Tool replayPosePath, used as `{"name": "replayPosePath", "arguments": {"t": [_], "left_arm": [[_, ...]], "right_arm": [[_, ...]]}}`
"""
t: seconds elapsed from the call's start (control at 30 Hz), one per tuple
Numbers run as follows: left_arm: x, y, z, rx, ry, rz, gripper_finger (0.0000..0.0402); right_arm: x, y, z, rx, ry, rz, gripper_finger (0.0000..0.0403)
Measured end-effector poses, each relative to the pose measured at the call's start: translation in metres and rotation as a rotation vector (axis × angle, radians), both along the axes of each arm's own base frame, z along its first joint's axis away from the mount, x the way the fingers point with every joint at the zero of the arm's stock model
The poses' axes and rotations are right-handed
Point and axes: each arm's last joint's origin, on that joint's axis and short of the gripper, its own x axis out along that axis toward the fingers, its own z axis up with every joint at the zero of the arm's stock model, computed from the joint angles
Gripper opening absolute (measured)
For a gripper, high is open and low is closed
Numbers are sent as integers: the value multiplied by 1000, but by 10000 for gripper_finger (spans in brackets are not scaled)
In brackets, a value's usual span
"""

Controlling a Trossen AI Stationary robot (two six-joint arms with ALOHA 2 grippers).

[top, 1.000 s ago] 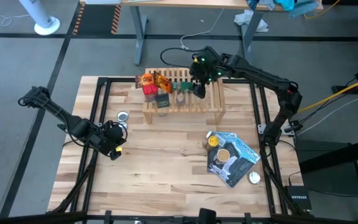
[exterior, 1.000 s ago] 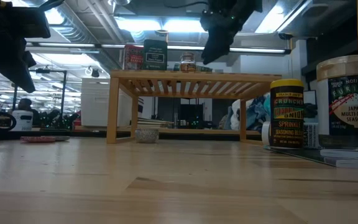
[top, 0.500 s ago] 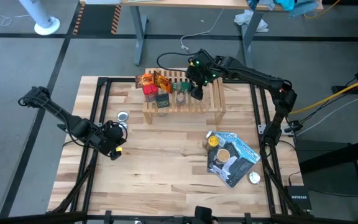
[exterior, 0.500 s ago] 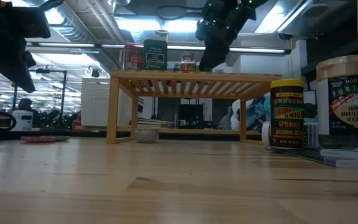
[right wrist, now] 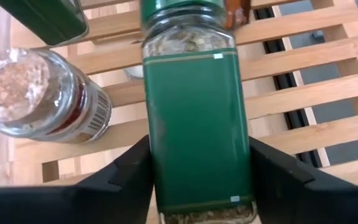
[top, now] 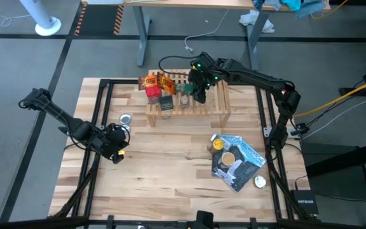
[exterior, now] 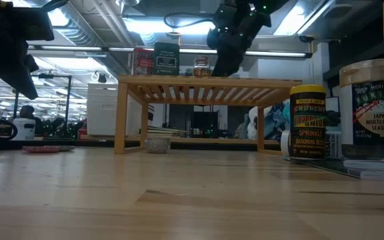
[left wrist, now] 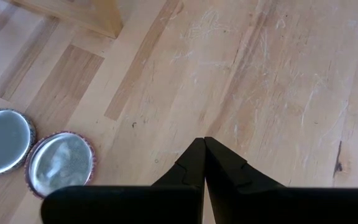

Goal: Shelf spices
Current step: Put the green seasoning bottle on the shelf

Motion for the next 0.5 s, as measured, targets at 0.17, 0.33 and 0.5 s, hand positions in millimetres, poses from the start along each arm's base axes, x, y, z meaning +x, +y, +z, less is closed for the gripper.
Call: {"name": "replayPosePath", "arguments": {"t": [0.17, 0.33, 0.5], "left_arm": [[0, 0, 0, 0, 0, 0, 1], [0, 0, 0, 0, 0, 0, 1], [0, 0, 0, 0, 0, 0, 1]], "right_arm": [[2, -1, 1, -6, -18, 3, 203], [2, -1, 1, -4, -21, 0, 204], [2, -1, 1, -1, -21, -3, 207]]}}
